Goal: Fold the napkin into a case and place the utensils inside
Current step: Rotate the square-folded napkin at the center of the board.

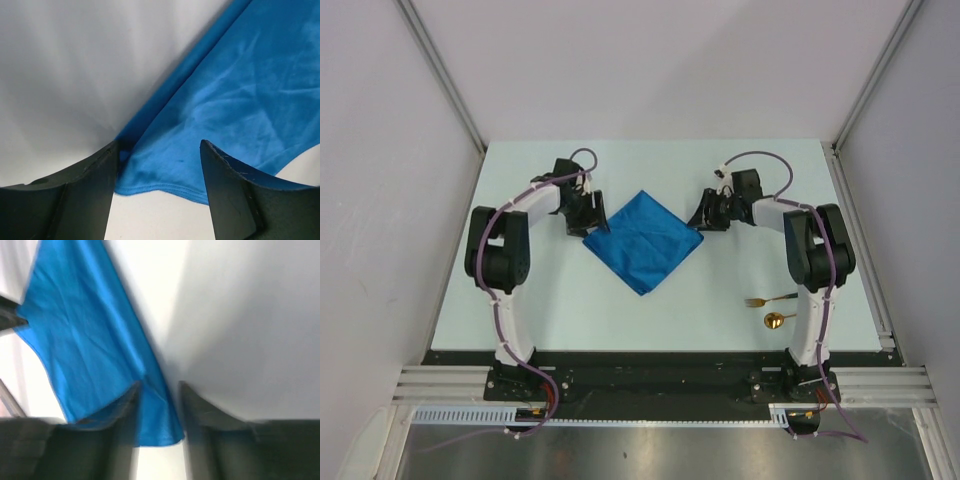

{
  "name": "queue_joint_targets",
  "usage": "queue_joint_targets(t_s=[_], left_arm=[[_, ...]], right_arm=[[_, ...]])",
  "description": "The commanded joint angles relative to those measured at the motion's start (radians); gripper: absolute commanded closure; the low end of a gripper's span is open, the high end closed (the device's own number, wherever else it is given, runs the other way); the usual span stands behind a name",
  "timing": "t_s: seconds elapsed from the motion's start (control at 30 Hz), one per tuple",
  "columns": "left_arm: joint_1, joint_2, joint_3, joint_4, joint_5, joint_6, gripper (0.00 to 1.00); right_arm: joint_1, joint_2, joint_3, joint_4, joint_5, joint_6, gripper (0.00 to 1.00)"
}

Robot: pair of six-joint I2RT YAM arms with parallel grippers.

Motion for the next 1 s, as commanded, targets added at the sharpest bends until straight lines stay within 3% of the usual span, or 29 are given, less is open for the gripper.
queue_joint_targets(t_s=[0.0,0.07,0.2,0.47,0.6,0.97], left_arm=[[-0.007,-0.056,-0.053,-0.013,-0.015,-0.007,0.30],[-0.007,-0.063,-0.064,-0.026,-0.058,0.001,0.30],[-0.007,-0.073,-0.081,-0.010,-0.068,0.004,0.29],[-0.004,-0.098,-0.120,-0.035,-0.157,-0.002,0.30],[-0.005,-0.160,-0.137,0.023,-0.113,0.007,0.29],[-0.004,-0.241,-0.153,0.039,-0.239,0.050,0.28]], right_arm=[[0.001,-0.033,0.041,-0.118,0.116,0.000,0.44],[0.001,-0.081,0.023,-0.164,0.165,0.002,0.32],[-0.001,-0.202,-0.077,-0.239,0.252,-0.008,0.24],[0.005,-0.429,-0.333,-0.157,0.184,0.067,0.21],[0.030,-0.445,-0.384,-0.131,0.174,0.071,0.22],[0.079,-0.451,-0.435,-0.086,0.165,0.080,0.22]])
